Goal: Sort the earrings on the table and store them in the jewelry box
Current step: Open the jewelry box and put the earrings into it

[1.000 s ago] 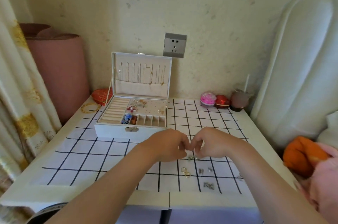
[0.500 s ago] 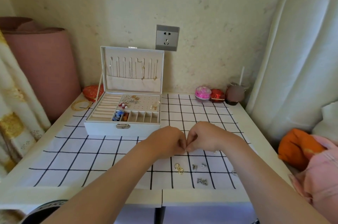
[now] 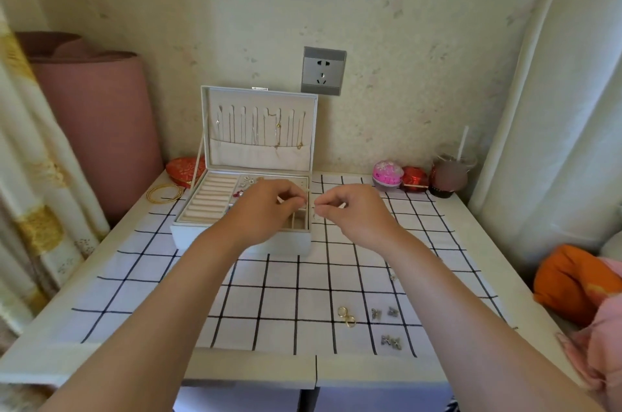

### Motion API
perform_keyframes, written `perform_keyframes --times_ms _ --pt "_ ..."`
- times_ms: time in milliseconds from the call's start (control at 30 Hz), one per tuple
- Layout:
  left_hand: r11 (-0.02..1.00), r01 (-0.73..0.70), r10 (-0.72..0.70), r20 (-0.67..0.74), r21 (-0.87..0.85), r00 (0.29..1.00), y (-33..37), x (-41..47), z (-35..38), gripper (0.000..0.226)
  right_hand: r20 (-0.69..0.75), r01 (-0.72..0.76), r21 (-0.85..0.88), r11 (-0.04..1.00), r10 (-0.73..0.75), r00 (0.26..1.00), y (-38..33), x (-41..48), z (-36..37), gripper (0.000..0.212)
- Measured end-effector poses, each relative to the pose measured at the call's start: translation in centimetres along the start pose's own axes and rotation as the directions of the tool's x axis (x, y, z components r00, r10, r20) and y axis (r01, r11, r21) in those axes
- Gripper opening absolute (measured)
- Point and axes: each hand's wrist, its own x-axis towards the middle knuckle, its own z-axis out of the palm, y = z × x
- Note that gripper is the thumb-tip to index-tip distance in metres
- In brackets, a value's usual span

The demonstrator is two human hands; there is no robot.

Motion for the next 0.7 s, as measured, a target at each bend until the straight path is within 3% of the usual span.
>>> perform_keyframes --times_ms 333,533,633,700 --pt "0.991 0.092 -0.099 -0.071 -0.097 0.993 -2.9 -0.2 -1.4 0.009 0.160 0.059 -0.386 0.921 0.003 0.987 -0.3 2.4 2.7 0.012" --pt "0.979 0.084 -0.102 -0.092 -0.185 0.990 -2.5 0.3 -0.3 0.002 0.128 0.035 -0.063 0.997 -0.026 0.991 -0.9 2.4 1.8 0.014" --pt "0.922 0.124 -0.174 -0.106 -0.366 0.979 -1.9 0.5 0.1 0.005 0.130 0.016 0.137 0.990 -0.034 0.991 -2.2 1.8 1.4 0.023" --pt "0.913 0.136 -0.207 -0.151 -0.384 0.967 -1.5 0.7 0.0 0.010 0.080 0.017 0.209 0.978 -0.034 0.996 -2.8 1.5 1.3 0.021"
